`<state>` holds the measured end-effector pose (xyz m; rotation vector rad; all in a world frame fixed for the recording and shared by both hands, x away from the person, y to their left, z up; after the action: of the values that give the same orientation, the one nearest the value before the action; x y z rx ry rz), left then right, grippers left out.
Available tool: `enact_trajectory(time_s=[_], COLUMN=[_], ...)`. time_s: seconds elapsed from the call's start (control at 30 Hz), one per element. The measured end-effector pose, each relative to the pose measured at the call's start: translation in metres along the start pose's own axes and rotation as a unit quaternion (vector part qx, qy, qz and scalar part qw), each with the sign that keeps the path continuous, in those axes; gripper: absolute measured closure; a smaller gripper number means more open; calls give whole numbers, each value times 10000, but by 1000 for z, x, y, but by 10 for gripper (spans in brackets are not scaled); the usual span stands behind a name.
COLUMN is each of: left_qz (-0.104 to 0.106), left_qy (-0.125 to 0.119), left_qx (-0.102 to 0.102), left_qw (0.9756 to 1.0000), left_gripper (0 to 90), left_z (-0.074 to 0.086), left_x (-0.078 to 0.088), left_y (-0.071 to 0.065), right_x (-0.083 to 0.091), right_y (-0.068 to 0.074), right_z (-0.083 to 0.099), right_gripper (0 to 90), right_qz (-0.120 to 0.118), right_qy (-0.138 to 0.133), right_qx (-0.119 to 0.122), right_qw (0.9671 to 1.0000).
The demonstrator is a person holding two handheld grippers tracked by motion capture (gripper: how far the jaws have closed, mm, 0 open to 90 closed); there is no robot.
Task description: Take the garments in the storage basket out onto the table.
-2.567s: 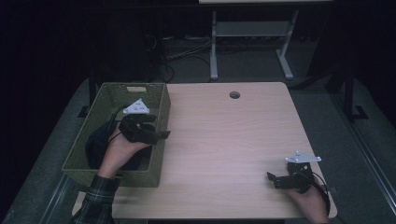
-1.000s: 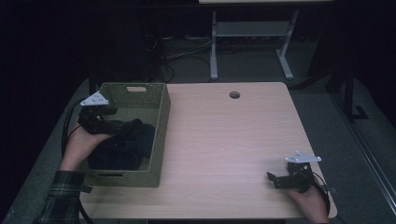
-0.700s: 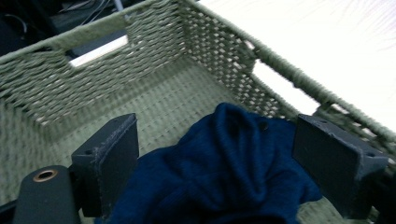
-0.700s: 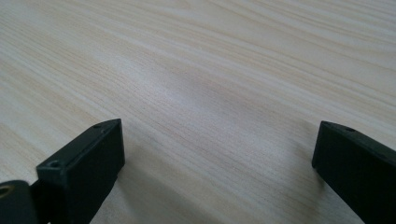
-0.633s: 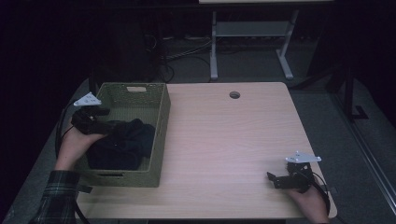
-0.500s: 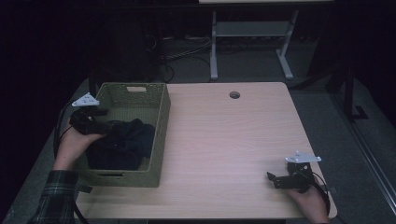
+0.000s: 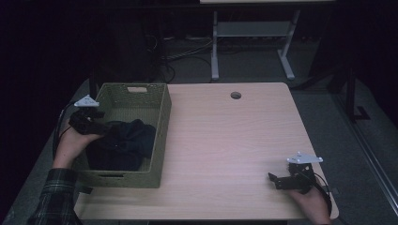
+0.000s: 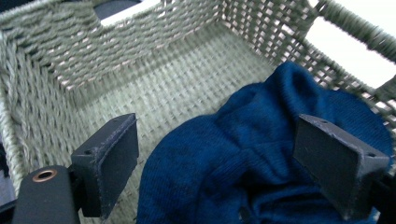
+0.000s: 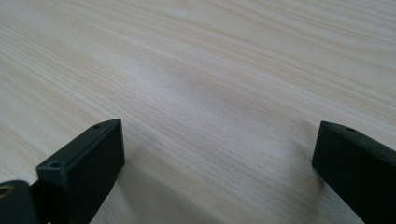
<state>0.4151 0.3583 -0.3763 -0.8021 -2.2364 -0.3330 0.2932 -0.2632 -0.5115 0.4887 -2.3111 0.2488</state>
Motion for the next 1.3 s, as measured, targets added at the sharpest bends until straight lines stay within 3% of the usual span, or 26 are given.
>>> enact_trajectory(time_s=[0.37,0.6,0.87,1.2,1.3], left_qz=[-13,78,103,1,-13], left_qy=[474,834,1095,1534,1567], left_qx=[52,132,45,-172,-190], left_qw=[9989,9964,9939,9880,9875], left_gripper=[135,135,135,136,136], left_z=[9,14,16,19,20], left_x=[-14,-23,-31,-44,-47], left_y=[5,4,0,-8,-9], right_x=[0,0,0,0,0], right_y=[0,0,0,0,0], right_z=[0,0,0,0,0], right_gripper=[20,20,20,20,20], right_qz=[-5,-6,-6,-6,-6], right_qy=[0,0,-2,-1,-1], right_qx=[3,3,6,6,4], right_qw=[10000,10000,10000,10000,10000])
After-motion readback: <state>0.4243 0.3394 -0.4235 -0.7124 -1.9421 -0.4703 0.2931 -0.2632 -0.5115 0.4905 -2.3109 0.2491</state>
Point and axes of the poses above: each handheld gripper's, and its own axes: x roughly backward along the jaws, z roughly out of its underside, y roughly to its left, the point moved 4 cm from there along -x, roughly forward along the jaws, and after that the axes turned 5 degrees about z, right-handed, at the moved point
